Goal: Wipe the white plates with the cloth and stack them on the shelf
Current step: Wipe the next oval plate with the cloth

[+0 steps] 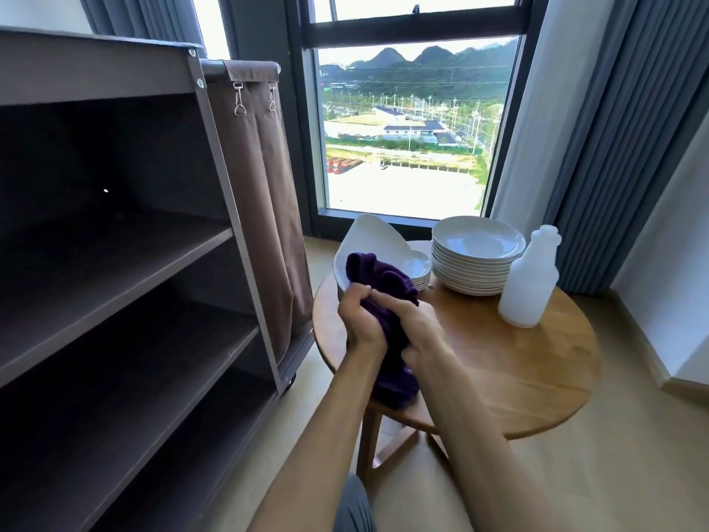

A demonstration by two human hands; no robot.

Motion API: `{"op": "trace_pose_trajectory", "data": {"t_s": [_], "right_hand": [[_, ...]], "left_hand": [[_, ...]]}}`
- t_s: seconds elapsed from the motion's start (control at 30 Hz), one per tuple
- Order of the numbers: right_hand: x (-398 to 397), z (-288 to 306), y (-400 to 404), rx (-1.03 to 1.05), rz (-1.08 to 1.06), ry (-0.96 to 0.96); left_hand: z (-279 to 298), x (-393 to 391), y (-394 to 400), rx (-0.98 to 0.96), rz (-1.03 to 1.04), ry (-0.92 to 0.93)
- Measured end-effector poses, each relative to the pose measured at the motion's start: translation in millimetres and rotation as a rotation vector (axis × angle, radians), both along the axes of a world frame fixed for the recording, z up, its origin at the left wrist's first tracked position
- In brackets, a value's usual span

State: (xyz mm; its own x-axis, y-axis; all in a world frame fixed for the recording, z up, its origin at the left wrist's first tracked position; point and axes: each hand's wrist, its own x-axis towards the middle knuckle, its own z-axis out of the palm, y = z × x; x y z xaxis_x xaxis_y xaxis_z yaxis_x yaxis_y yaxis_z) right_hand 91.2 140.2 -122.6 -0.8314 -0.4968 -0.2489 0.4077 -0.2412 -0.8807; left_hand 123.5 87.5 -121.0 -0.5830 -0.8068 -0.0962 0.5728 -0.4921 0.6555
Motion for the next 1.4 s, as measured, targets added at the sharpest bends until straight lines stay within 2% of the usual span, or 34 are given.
{"op": "trace_pose_trajectory", "data": {"t_s": [0.17, 0.27, 0.37, 0.47, 0.53, 0.63, 0.7, 0.87, 0.97, 1.03, 1.17, 1.27, 1.33, 1.4], "right_hand": [[-16, 6, -2, -0.096, -0.08, 0.062], [-51, 23, 3, -0.098, -0.192, 0.088], [-76, 35, 6, -0.062, -0.18, 0.09], [-76, 27, -3, -0.101, -0.31, 0.033], [-74, 14, -8, -0.154, -0.387, -0.032], [-65, -5, -12, -0.191, -0.319, -0.078], [-67, -8, -6, -0.201, -0.272, -0.043], [-94, 17, 22, -0.08, -0.115, 0.269], [-95, 25, 22, -0.074, -0.018, 0.388], [-91, 26, 14, -0.125, -0.063, 0.361], [-67, 12, -17, -0.247, -0.187, 0.237], [-53, -1, -25, -0.167, -0.146, 0.262], [-59, -2, -16, -0.109, -0.081, 0.328], [-68, 1, -7, -0.064, -0.001, 0.411]], "left_hand": [[1, 13, -6, 0.047, -0.085, 0.219], [-3, 32, -13, -0.037, -0.218, 0.215], [-2, 39, -18, -0.084, -0.307, 0.105], [2, 26, -7, 0.066, -0.095, -0.015], [-7, 13, 14, 0.031, 0.069, -0.139], [-16, 1, 33, -0.009, 0.236, -0.249], [-9, 0, 20, -0.084, 0.263, -0.298], [33, 41, -36, -0.495, -0.045, -0.452], [45, 48, -69, -0.624, -0.164, -0.471], [46, 41, -76, -0.581, -0.132, -0.436], [20, 12, -22, -0.394, 0.172, -0.316], [-8, 7, 3, -0.306, 0.253, -0.282], [-16, 10, -18, -0.402, 0.206, -0.362], [-12, 16, -42, -0.574, 0.06, -0.488]]}}
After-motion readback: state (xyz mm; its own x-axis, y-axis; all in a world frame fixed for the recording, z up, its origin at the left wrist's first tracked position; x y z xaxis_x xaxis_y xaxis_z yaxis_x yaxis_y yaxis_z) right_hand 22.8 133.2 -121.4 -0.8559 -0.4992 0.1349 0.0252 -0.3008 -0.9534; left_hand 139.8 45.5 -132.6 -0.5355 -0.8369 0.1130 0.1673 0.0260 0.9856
